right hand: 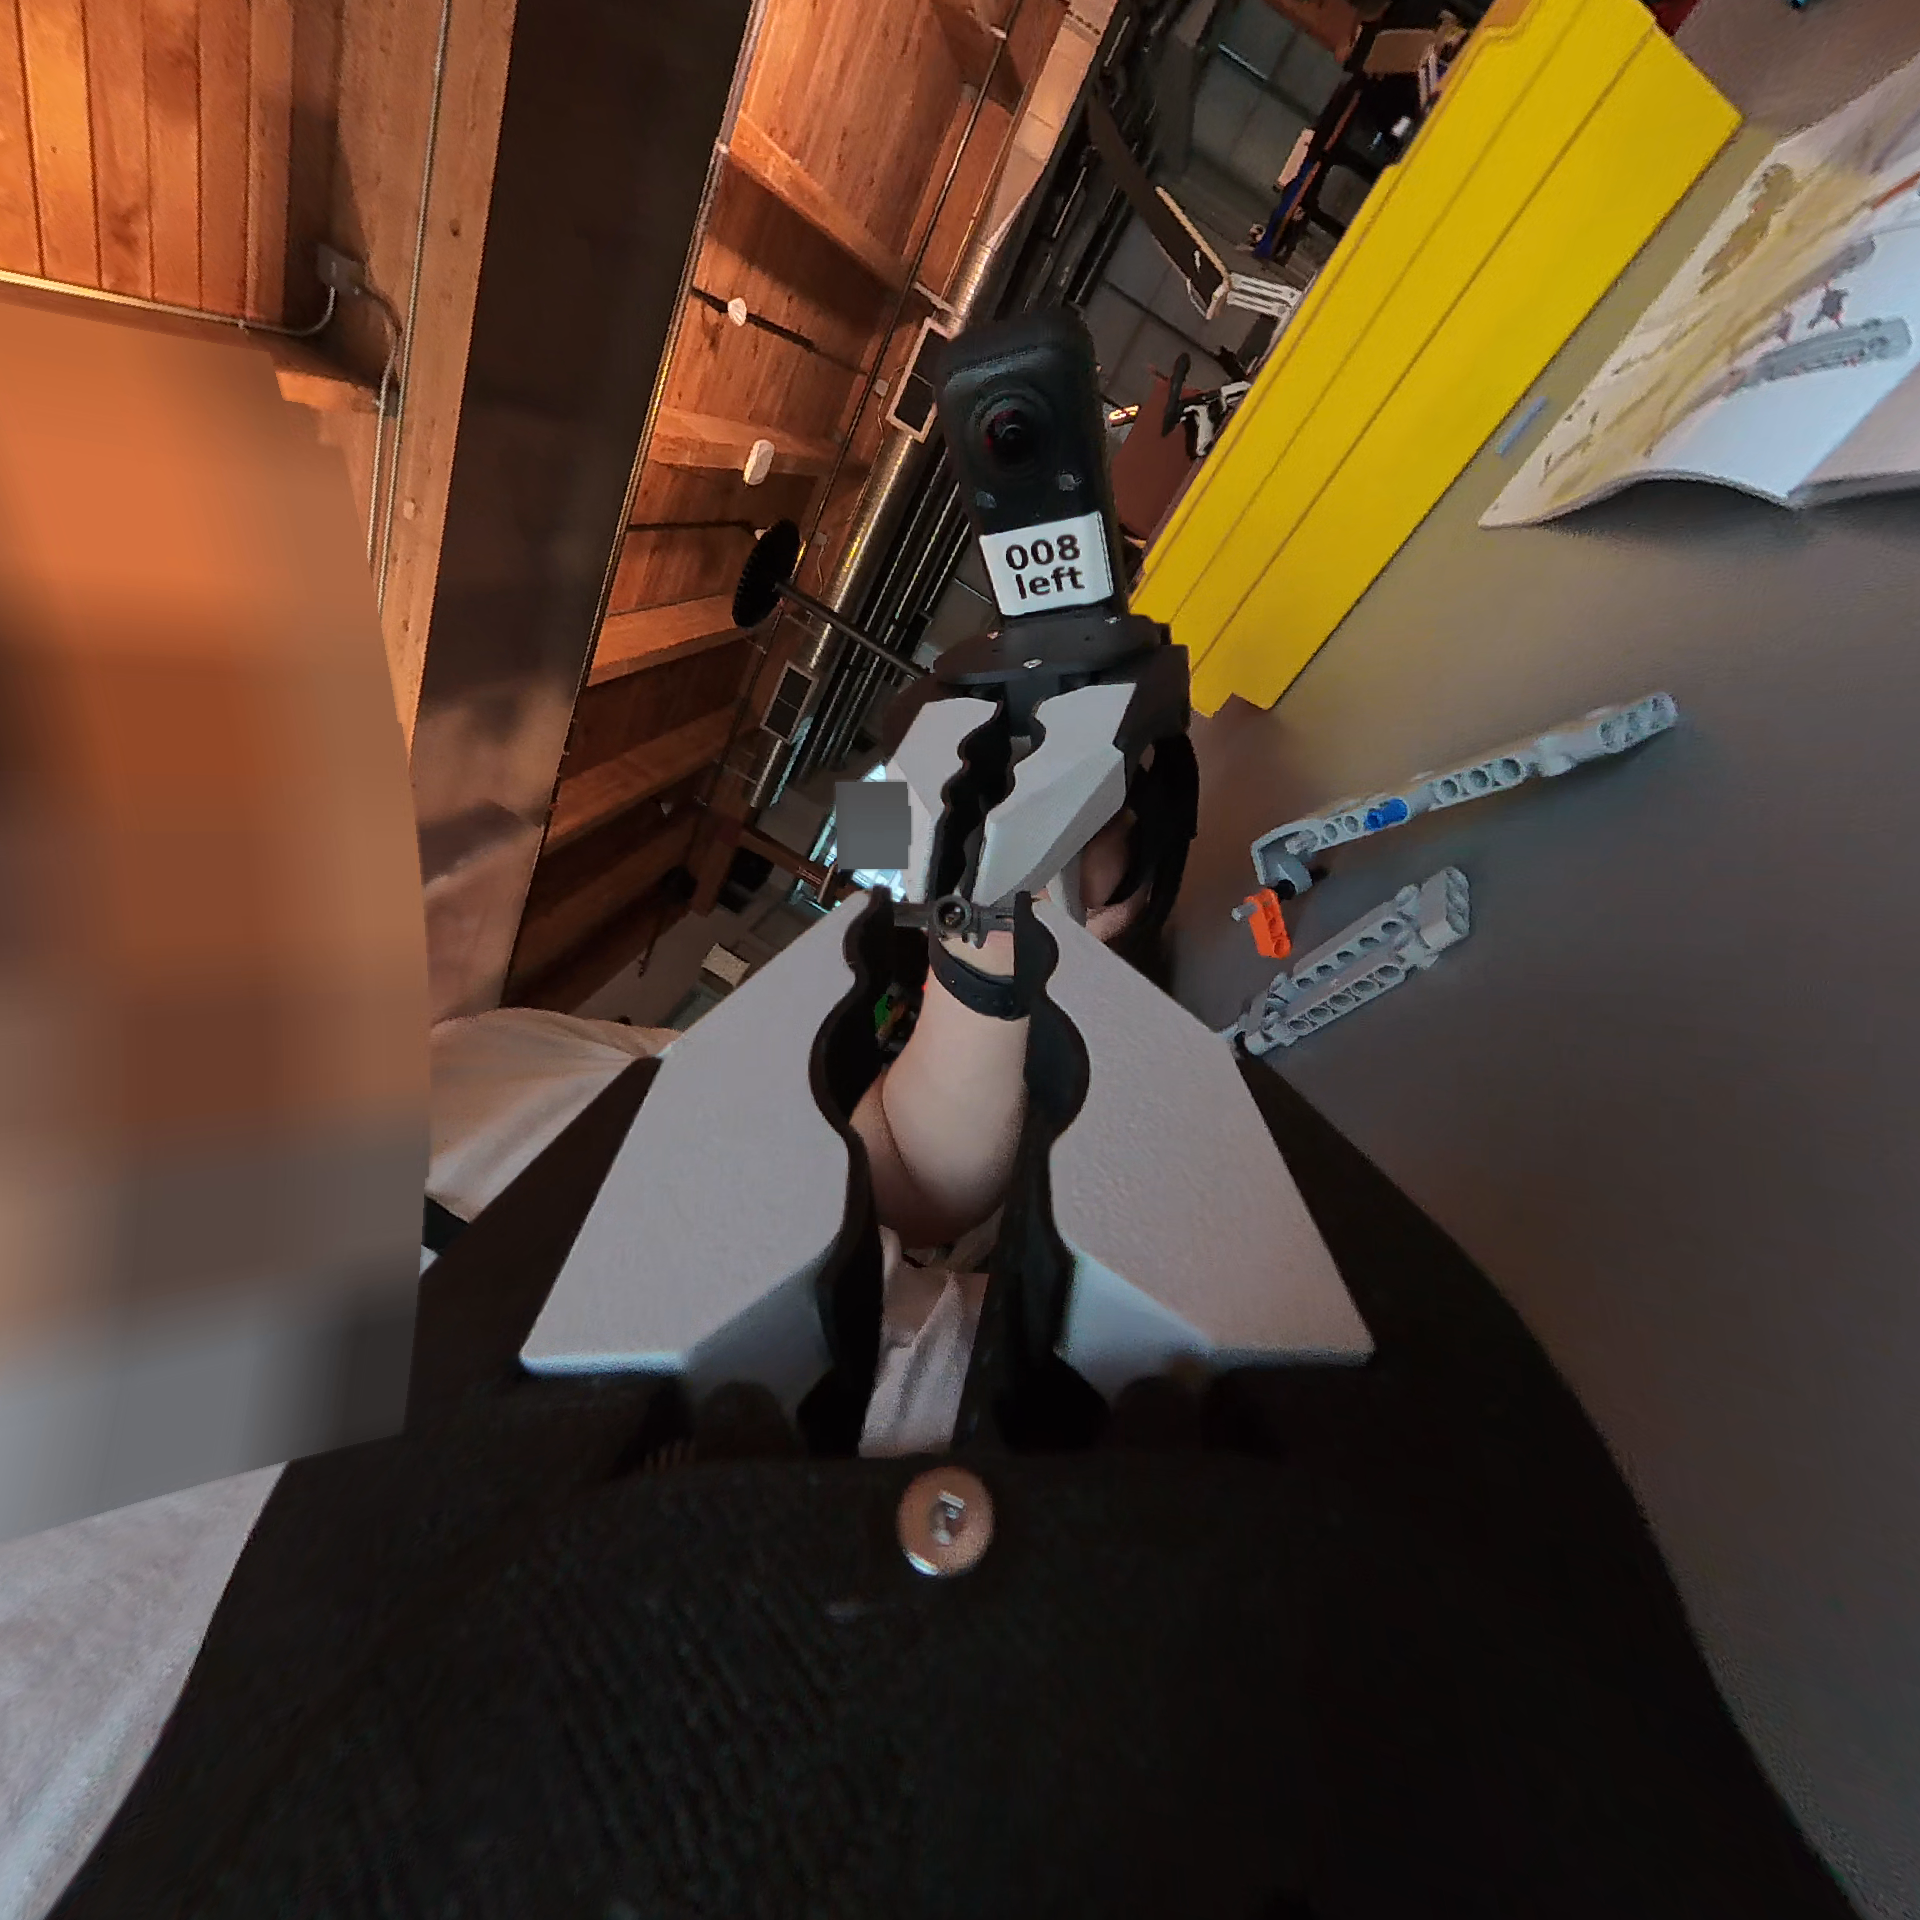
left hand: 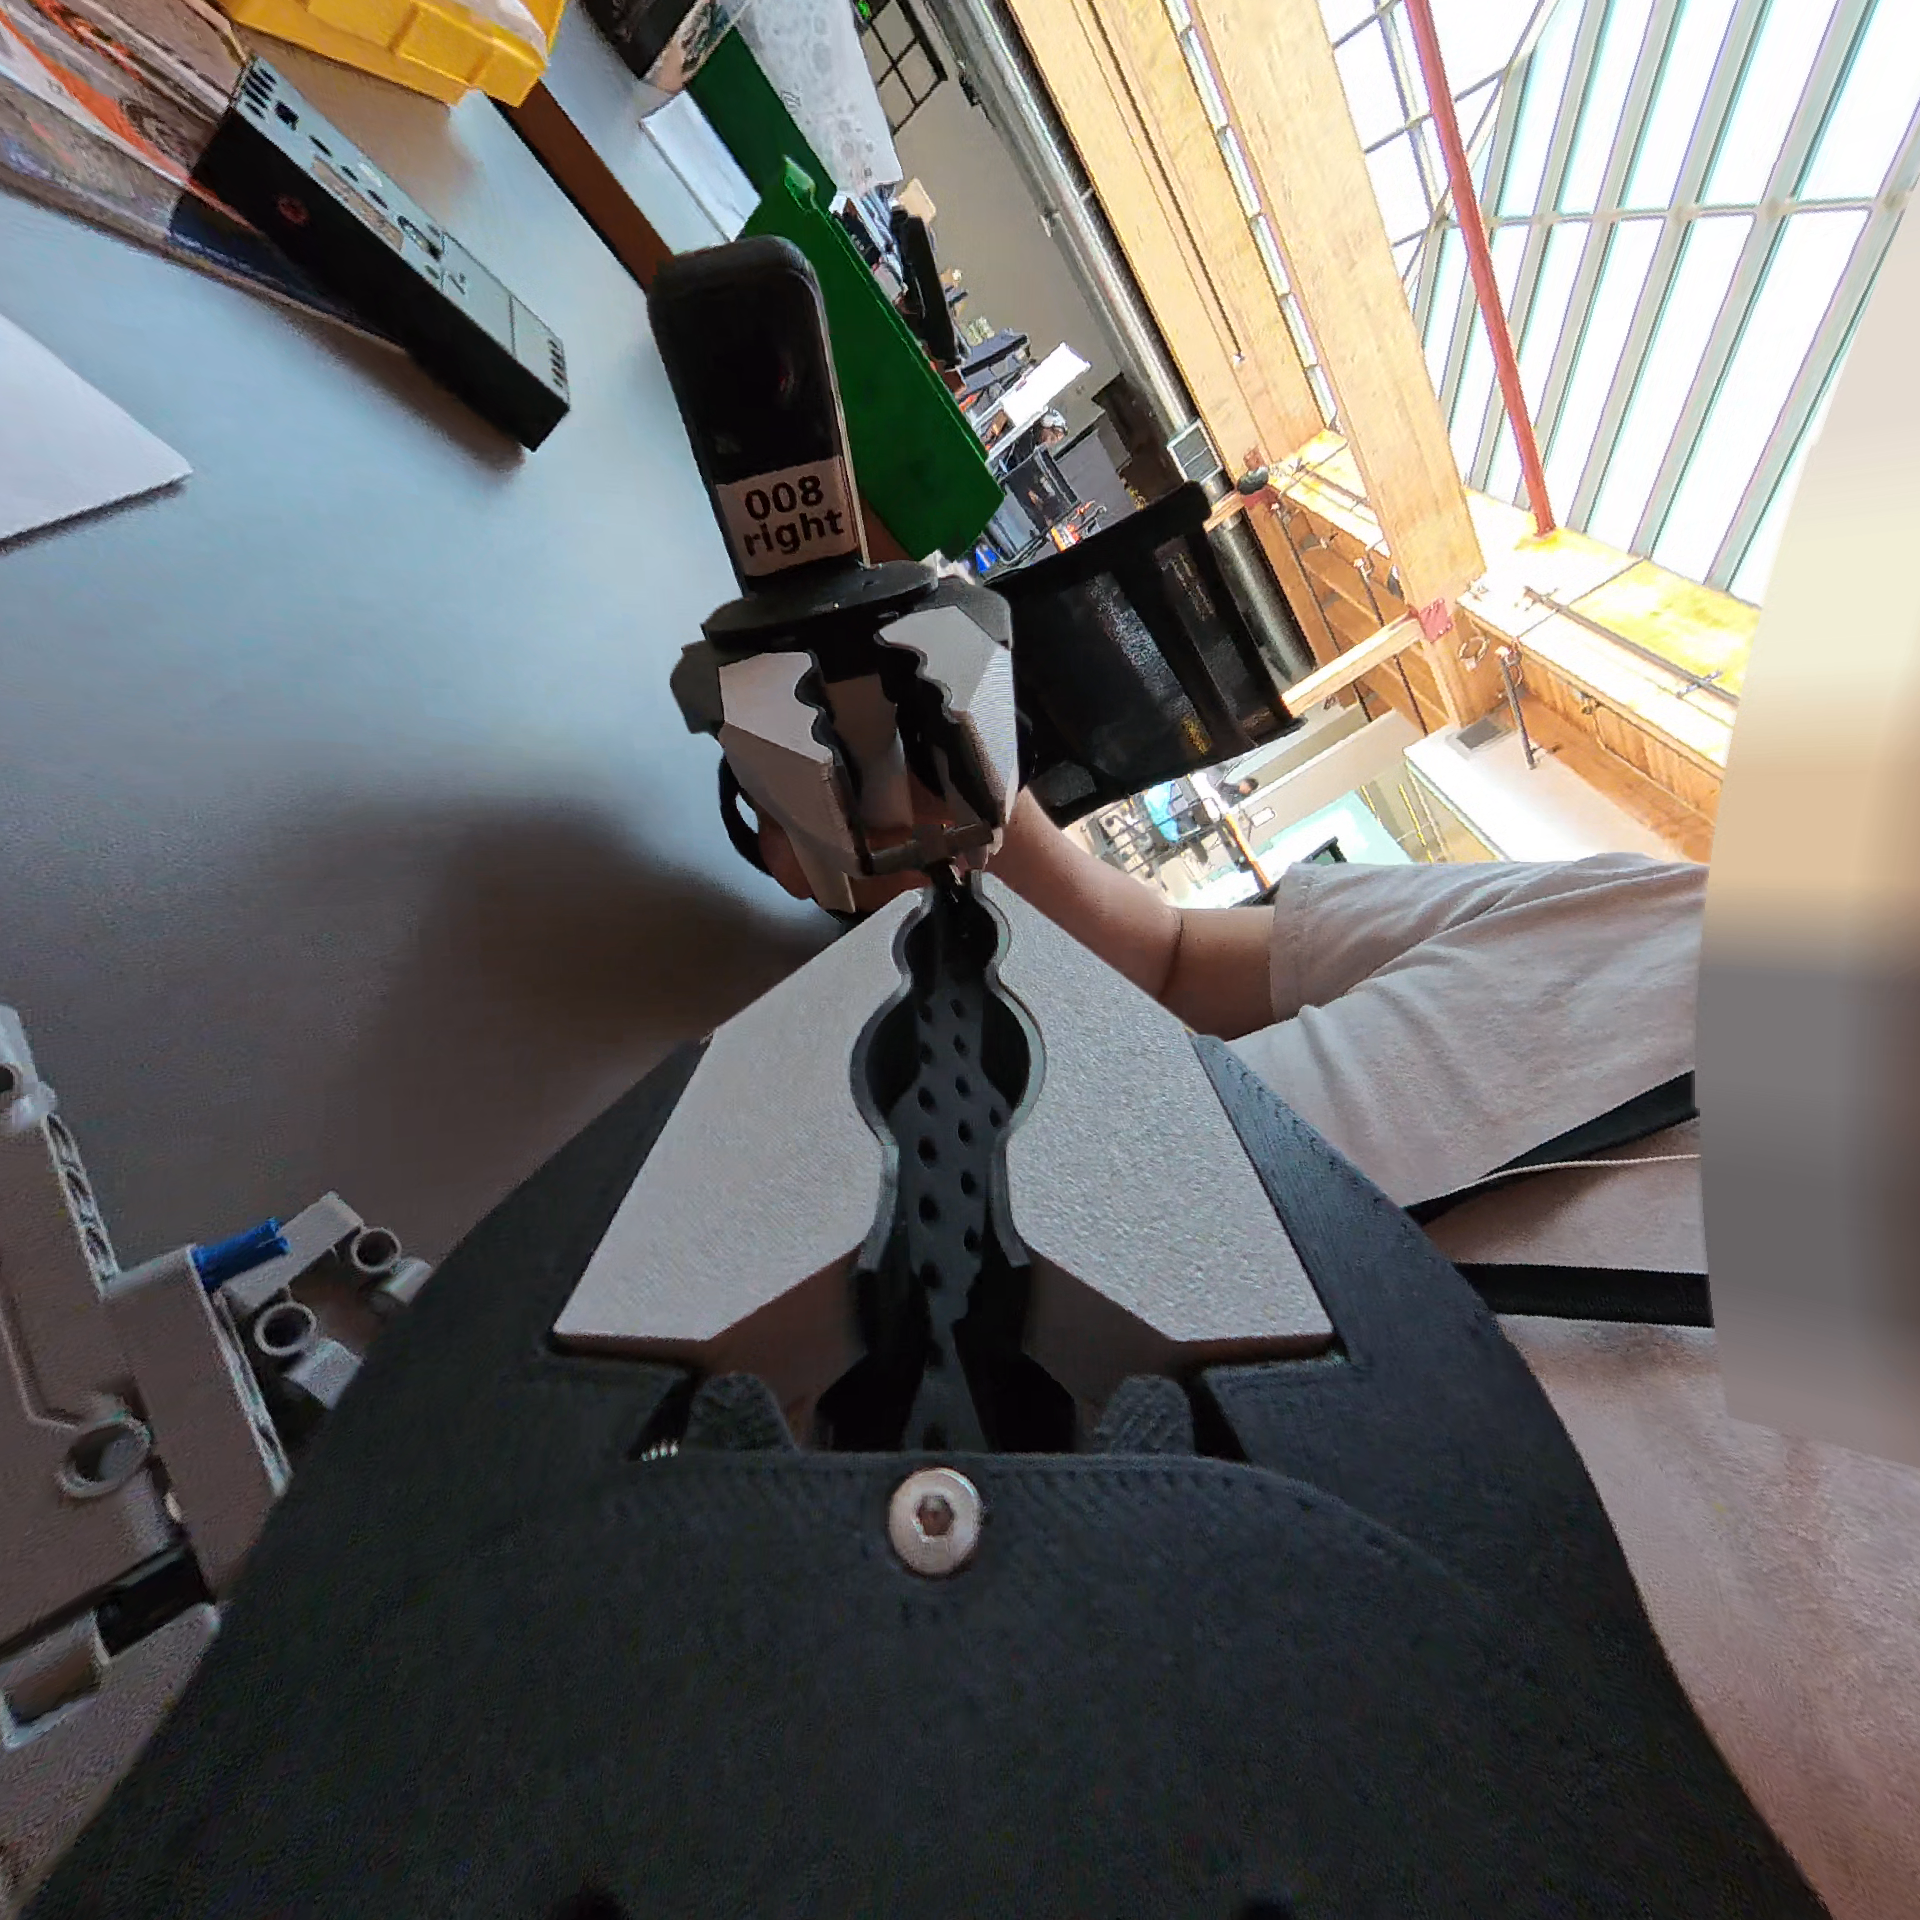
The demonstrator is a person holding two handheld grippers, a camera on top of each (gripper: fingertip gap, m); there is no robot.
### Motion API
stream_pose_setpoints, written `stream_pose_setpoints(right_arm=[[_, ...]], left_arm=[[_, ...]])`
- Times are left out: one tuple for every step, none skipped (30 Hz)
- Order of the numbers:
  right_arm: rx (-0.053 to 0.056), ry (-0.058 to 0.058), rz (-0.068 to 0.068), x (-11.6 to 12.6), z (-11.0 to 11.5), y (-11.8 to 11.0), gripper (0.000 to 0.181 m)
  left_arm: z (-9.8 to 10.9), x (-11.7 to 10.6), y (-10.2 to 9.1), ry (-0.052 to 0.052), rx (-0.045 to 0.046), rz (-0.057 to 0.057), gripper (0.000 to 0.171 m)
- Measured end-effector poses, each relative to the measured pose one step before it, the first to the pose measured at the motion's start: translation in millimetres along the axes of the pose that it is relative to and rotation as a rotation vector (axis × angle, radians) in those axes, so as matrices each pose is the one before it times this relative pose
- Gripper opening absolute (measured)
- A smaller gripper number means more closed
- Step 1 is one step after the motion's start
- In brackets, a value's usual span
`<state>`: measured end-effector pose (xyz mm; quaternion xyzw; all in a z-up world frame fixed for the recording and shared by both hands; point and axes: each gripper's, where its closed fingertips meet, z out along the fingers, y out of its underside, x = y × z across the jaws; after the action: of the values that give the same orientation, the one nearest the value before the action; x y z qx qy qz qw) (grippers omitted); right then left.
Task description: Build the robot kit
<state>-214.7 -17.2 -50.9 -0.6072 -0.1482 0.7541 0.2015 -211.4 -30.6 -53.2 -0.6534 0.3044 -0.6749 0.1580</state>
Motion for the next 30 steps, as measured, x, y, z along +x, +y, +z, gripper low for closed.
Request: stream_pose_setpoints(right_arm=[[0.0085, 0.0056, 0.0238, 2.94, -0.39, 0.99, 0.020], [0.0112, 0.0059, 0.0184, 2.72, -0.26, 1.16, 0.020], [0.0095, 0.0004, 0.0186, 1.60, -0.24, 1.49, 0.020], [0.0101, -0.0003, 0.0149, 1.09, -0.15, 1.00, 0.020], [0.0089, 0.0068, 0.0042, 1.60, -0.19, 0.23, 0.020], [0.0003, 0.0084, -0.0009, 1.48, -0.10, 0.39, 0.020], [-0.0035, 0.0041, 0.0037, 1.08, 0.18, 0.21, 0.020], [-0.0014, -0.0037, 0.0102, 0.76, 0.23, -0.10, 0.020], [-0.0008, -0.0095, 0.0159, 0.36, 0.35, 0.26, 0.020], [0.0002, -0.0079, 0.0181, 0.75, 0.01, 0.17, 0.020], [0.0017, -0.0010, 0.0143, 1.64, -0.26, -0.02, 0.021], [0.0040, -0.0024, 0.0046, 0.78, -0.05, -0.25, 0.020], [-0.0026, -0.0010, 0.0013, 0.46, 0.08, 0.44, 0.021], [-0.0036, -0.0013, 0.0022, 0.56, 0.06, 0.64, 0.021], [-0.0027, -0.0049, 0.0051, 0.15, 0.14, 0.63, 0.021], [-0.0099, -0.0081, 0.0079, -0.14, 0.39, 1.48, 0.021], [-0.0072, -0.0073, 0.0072, -0.12, 0.31, 1.01, 0.020], [-0.0052, -0.0055, 0.0069, 0.12, 0.15, 0.60, 0.020], [-0.0048, -0.0055, 0.0077, 0.05, 0.17, 0.61, 0.021], [-0.0043, -0.0118, 0.0070, -1.10, 0.26, 0.54, 0.020], [-0.0044, -0.0136, 0.0066, -1.46, 0.27, 0.69, 0.021], [-0.0016, -0.0072, 0.0079, -0.36, 0.06, 0.39, 0.021], [0.0001, -0.0034, 0.0076, 0.17, -0.01, 0.03, 0.021], [0.0001, -0.0044, 0.0071, -0.12, 0.04, -0.03, 0.021], [-0.0010, -0.0030, 0.0042, -0.12, 0.16, 0.22, 0.021], [0.0022, 0.0014, 0.0000, 0.24, -0.06, -0.30, 0.021], [0.0037, 0.0034, -0.0012, 0.46, -0.35, -0.45, 0.021], [0.0018, 0.0068, -0.0023, 0.79, -0.11, -0.14, 0.021], [-0.0010, 0.0032, -0.0041, 0.18, 0.07, 0.29, 0.021], [0.0001, 0.0039, -0.0036, 0.29, 0.05, -0.06, 0.021]], left_arm=[[-0.17, -2.31, 1.40, -0.0021, 0.00932, -0.0161, 0.002], [-0.17, -1.97, 1.65, -0.0039, 0.00580, -0.0107, 0.001], [-0.37, -1.14, 1.41, -0.0013, 0.00459, -0.0077, 0.001], [-0.43, -0.98, 0.86, -0.0003, 0.00715, -0.0084, 0.001], [-0.38, -1.37, 0.57, -0.0006, 0.00886, -0.0130, 0.001], [-0.38, -1.28, 0.56, 0.0031, 0.00840, -0.0144, 0.001], [-0.37, -0.95, 0.23, 0.0068, 0.00814, -0.0134, 0.001], [-0.43, -0.43, 0.04, 0.0076, 0.00639, -0.0111, 0.001], [-0.28, -0.15, 0.17, 0.0044, 0.00224, -0.0033, 0.001], [-0.18, -0.80, 0.33, -0.0034, -0.00132, 0.0042, 0.001], [-0.09, -1.14, 0.34, -0.0080, -0.00188, 0.0062, 0.001], [-0.07, -0.75, 0.07, -0.0037, 0.00016, 0.0043, 0.001], [-0.07, -0.35, 0.60, 0.0020, -0.00222, -0.0002, 0.001], [-0.17, -0.23, 0.49, 0.0038, -0.00066, -0.0024, 0.001], [-0.27, 0.13, 0.72, 0.0071, -0.00085, -0.0026, 0.001], [-0.14, 0.58, 1.21, 0.0102, -0.00437, -0.0045, 0.000], [-0.20, 0.43, 0.77, 0.0089, -0.00204, -0.0042, 0.000], [-0.16, 0.09, 0.58, 0.0064, -0.00148, -0.0021, 0.000], [0.02, 0.42, 0.57, 0.0063, -0.00235, 0.0003, 0.000], [0.08, 1.15, 0.31, 0.0091, -0.00181, 0.0022, 0.000], [0.28, 1.40, 0.27, 0.0091, -0.00138, 0.0053, 0.000], [0.32, 0.48, 0.38, 0.0031, -0.00232, 0.0063, 0.000], [0.17, 0.11, 0.27, 0.0000, -0.00181, 0.0070, 0.000], [0.12, 0.24, -0.06, 0.0012, -0.00052, 0.0060, 0.001], [0.07, 0.20, 0.11, 0.0017, -0.00074, 0.0024, 0.000], [0.04, -0.30, -0.29, 0.0001, 0.00240, 0.0016, 0.000], [-0.02, -0.65, -0.11, -0.0026, 0.00239, 0.0030, 0.000], [0.16, -0.54, 0.21, -0.0021, -0.00076, 0.0026, 0.000], [-0.01, -0.06, 0.08, 0.0008, -0.00015, 0.0011, 0.000], [-0.22, -0.39, 0.05, -0.0006, 0.00013, 0.0016, 0.000]])
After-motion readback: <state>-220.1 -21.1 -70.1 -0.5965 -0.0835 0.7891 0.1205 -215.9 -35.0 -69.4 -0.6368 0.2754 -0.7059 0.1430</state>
